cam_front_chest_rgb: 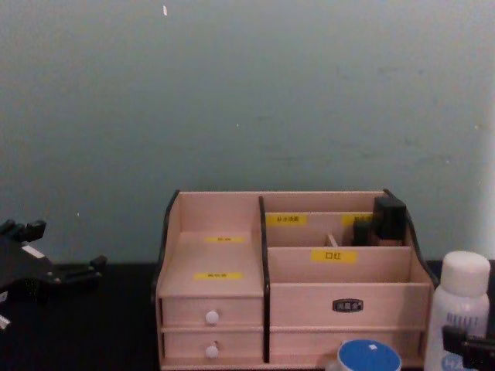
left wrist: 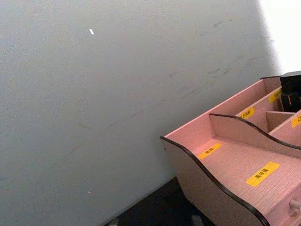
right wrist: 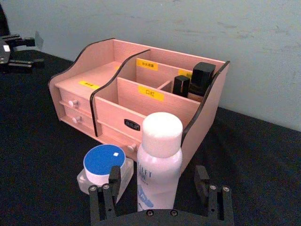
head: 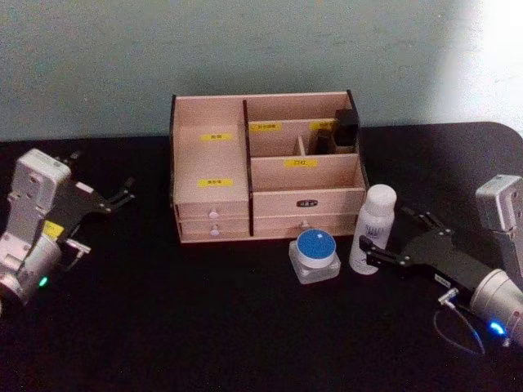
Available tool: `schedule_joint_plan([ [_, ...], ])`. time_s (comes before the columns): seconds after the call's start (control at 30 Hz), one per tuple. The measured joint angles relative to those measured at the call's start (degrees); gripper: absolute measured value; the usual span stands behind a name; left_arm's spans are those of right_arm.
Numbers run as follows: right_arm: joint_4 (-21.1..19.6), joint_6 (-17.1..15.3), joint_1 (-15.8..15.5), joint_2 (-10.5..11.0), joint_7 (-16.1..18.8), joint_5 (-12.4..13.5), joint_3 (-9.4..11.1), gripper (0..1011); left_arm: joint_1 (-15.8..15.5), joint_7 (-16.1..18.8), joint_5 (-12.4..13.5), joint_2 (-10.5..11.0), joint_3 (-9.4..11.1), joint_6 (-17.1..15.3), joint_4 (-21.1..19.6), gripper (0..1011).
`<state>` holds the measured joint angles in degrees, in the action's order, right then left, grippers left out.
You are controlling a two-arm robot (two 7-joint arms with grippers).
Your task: Pick up the facial cleanser and watermelon frost from the table and place them into the tiered storage box.
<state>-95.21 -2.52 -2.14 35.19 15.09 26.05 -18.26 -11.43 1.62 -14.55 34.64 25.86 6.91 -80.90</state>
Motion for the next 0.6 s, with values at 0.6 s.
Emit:
schedule_joint_plan([
  [0.6, 4.0, -0.7, 3.1, -4.3, 2.1, -1.9, 0.7, 1000, 0.0, 0.0, 0.0, 0.0, 0.0, 0.0, 0.0, 1001],
])
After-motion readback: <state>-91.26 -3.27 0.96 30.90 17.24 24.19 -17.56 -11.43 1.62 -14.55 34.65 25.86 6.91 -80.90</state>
